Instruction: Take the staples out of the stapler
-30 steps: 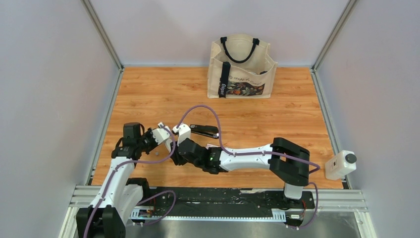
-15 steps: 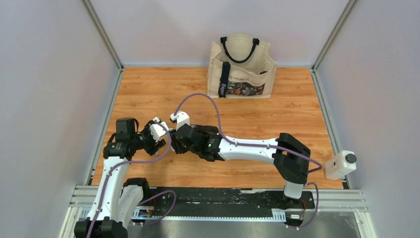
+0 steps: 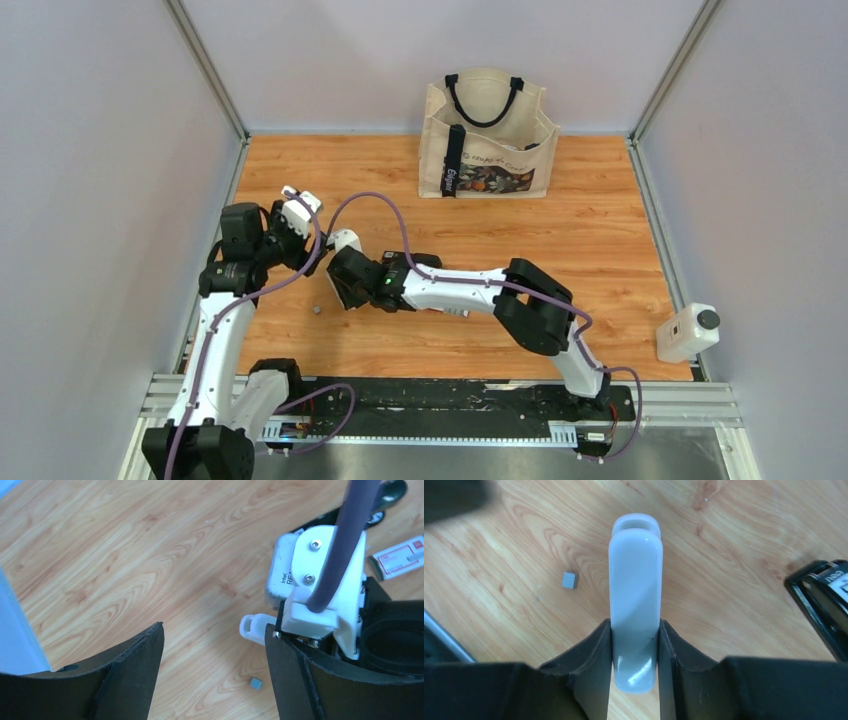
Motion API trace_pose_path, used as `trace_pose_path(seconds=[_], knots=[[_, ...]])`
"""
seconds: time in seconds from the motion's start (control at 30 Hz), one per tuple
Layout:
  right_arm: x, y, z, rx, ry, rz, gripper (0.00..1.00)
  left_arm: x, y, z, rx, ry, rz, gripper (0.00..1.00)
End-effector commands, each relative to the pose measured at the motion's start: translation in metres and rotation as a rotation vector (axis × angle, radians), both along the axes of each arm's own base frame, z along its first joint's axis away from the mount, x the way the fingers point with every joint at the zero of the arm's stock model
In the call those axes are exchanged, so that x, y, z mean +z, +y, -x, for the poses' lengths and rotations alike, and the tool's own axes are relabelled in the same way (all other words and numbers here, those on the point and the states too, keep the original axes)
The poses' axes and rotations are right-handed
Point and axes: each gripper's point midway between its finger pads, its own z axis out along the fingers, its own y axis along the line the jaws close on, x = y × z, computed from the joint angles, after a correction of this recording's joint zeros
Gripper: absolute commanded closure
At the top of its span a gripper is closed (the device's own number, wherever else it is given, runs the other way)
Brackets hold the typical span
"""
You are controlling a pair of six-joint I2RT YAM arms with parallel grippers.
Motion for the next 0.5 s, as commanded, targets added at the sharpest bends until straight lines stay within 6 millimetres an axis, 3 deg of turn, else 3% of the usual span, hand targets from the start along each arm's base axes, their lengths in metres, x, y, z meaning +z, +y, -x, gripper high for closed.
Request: trace_pose_path(seconds=[0.0, 0.1, 0.2, 0.23, 0.33, 0.47], knots=[[-0.004, 0.013, -0.001, 0.030, -0.002, 0.021, 0.99, 0.041, 0.006, -0.010, 0.136, -0.096, 0.084, 0.18], [-0.013, 0.018, -0.005, 0.030, -0.002, 0.043, 0.95, 0.043, 0.010, -0.009, 0.187, -0.092, 0.100, 0.17], [-0.023, 0.025, -0.006, 0.036, 0.011, 0.058, 0.78, 0.040, 0.017, -0.010, 0.227, -0.080, 0.085, 0.17], [-0.023, 0.028, -0.006, 0.041, 0.014, 0.054, 0.65, 0.038, 0.018, -0.011, 0.233, -0.077, 0.079, 0.17], [-0.025, 0.034, -0.006, 0.042, 0.025, 0.041, 0.46, 0.026, 0.018, -0.012, 0.232, -0.032, 0.073, 0.16], [-0.017, 0.037, -0.005, 0.040, 0.025, 0.026, 0.31, 0.011, 0.018, -0.015, 0.234, 0.025, 0.069, 0.16]])
